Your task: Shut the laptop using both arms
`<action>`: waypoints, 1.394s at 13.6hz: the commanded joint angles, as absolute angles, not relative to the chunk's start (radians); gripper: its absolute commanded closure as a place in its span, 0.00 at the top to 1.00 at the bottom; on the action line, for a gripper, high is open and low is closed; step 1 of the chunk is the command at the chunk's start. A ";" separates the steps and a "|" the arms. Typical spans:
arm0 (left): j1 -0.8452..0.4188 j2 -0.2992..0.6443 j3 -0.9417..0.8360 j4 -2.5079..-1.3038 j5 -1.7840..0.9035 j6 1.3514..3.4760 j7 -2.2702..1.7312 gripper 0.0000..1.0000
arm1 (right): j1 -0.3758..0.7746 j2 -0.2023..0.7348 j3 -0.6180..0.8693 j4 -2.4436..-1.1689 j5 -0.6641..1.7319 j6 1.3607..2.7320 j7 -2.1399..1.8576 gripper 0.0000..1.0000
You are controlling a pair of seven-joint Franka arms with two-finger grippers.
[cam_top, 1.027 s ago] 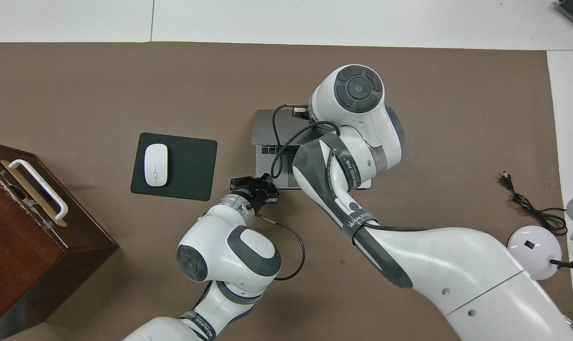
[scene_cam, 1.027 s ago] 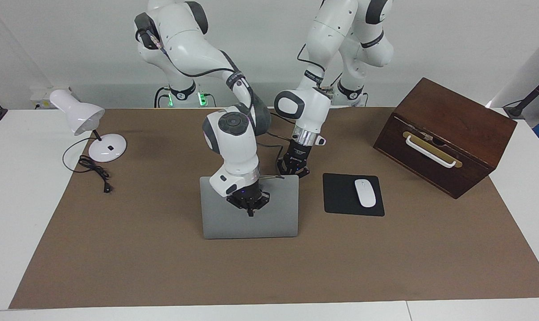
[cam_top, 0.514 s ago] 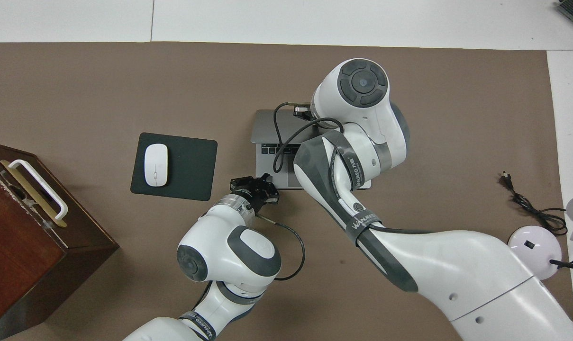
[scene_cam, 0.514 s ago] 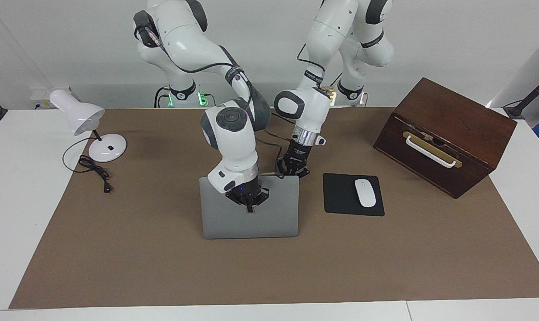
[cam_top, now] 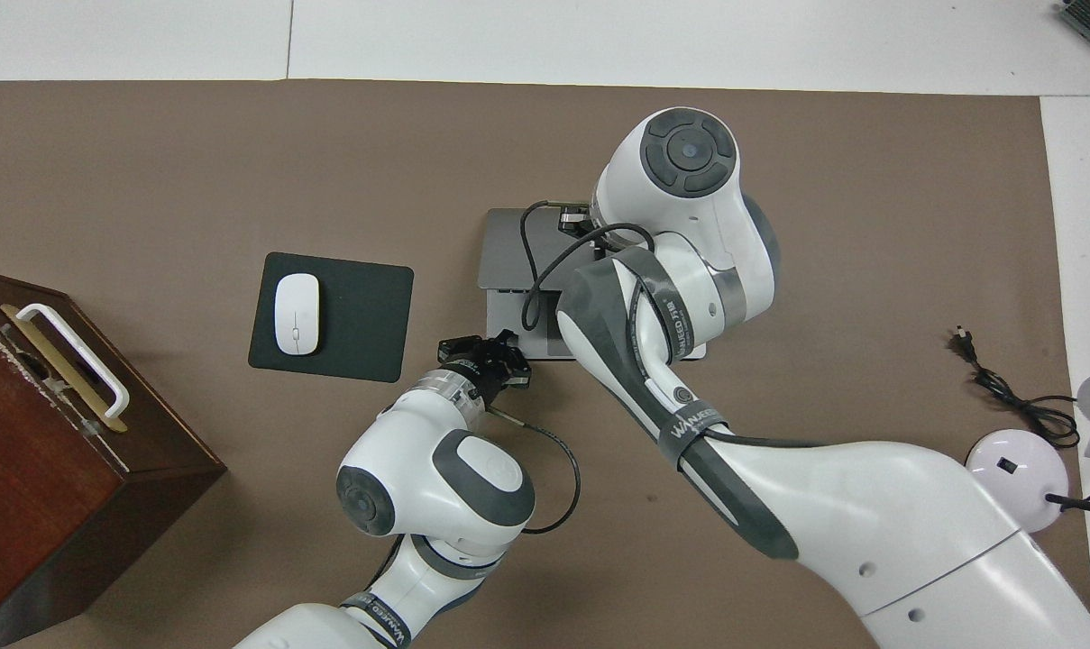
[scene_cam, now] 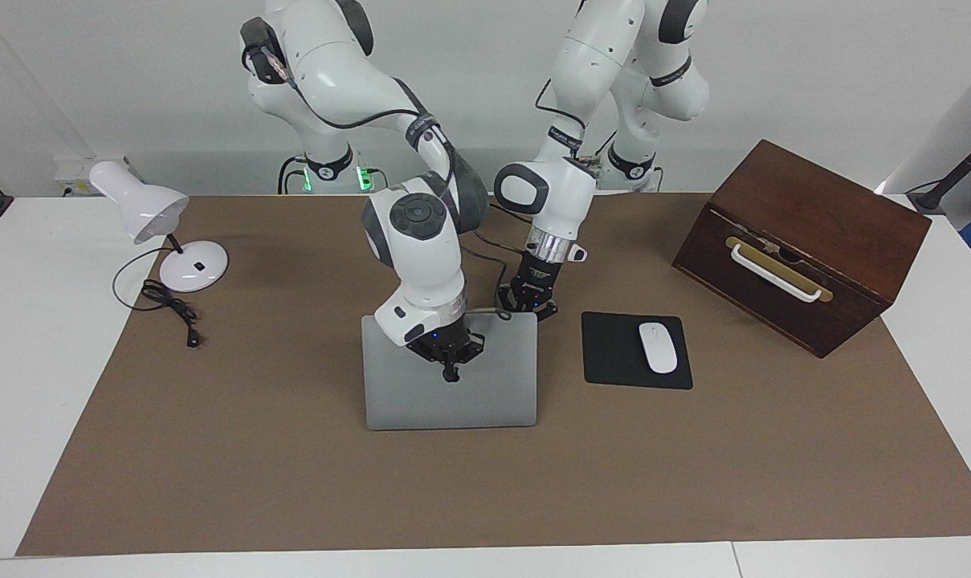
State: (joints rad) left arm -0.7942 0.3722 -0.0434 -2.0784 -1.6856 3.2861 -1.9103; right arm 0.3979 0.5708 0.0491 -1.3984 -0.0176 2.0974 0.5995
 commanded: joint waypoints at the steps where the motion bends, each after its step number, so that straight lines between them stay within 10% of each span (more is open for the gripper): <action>1: -0.796 0.416 -0.031 -2.080 -1.672 3.313 -1.917 0.00 | 0.390 0.549 0.061 -1.419 0.000 2.071 0.617 0.00; 19: -0.795 0.416 -0.032 -2.082 -1.671 3.313 -1.917 0.00 | 0.384 0.541 0.061 -1.471 0.023 2.083 0.627 0.00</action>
